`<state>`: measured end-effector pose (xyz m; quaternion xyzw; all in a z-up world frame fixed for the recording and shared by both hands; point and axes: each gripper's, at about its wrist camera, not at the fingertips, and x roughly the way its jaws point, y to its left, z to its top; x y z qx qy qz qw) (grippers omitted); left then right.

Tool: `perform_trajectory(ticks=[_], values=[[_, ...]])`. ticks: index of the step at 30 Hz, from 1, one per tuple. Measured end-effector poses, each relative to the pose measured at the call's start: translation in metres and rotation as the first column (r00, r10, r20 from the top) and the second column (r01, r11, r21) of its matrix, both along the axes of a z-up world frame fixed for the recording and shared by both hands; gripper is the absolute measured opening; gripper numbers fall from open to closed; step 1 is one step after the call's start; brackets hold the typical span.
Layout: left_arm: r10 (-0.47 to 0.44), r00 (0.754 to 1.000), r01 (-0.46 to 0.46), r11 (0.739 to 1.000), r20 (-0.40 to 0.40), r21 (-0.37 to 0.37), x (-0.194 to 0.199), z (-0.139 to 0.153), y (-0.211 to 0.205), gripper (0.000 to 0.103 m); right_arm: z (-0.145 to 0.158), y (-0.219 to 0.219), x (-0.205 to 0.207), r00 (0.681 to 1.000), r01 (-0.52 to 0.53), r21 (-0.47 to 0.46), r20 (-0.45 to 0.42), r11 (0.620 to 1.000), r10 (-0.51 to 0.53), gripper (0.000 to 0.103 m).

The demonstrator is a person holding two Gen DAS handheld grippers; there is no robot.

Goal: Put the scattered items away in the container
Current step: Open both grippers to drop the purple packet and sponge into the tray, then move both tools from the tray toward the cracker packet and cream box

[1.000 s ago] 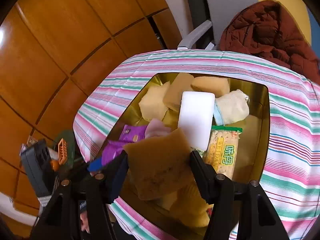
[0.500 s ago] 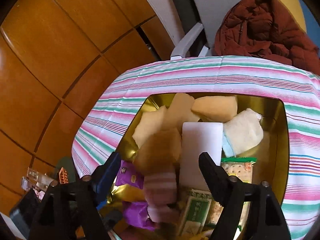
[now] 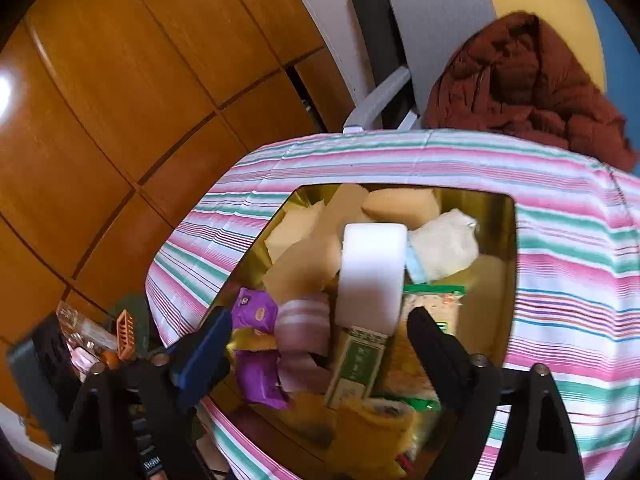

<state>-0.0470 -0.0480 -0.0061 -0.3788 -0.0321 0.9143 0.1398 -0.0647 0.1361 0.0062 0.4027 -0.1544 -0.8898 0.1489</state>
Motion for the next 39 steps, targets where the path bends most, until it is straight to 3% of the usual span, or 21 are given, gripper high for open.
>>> perform_trajectory(ticks=[4,13,23,31,39], values=[[-0.008,1.000,0.008,1.000,-0.007,-0.017,0.004,0.004,0.005,0.055,0.006,0.007,0.014,1.000,-0.001,0.027,-0.020,1.000,0.001,0.099],[-0.019,1.000,0.018,0.999,-0.011,-0.048,0.012,0.005,0.019,0.055,0.015,0.031,0.041,0.999,0.027,0.071,-0.048,0.997,-0.023,0.102],[-0.015,1.000,0.015,0.992,0.006,-0.122,0.022,0.001,0.043,0.055,0.005,0.057,0.057,0.998,0.052,0.061,-0.024,0.997,-0.051,0.103],[-0.079,0.997,0.079,0.988,0.002,-0.131,0.029,0.009,0.072,0.055,0.006,0.088,0.074,0.996,0.083,0.097,-0.022,0.992,-0.082,0.103],[-0.217,0.976,0.215,0.970,-0.004,-0.113,0.045,0.018,0.126,0.055,0.006,0.153,0.098,0.981,0.190,0.160,-0.004,0.969,-0.192,0.103]])
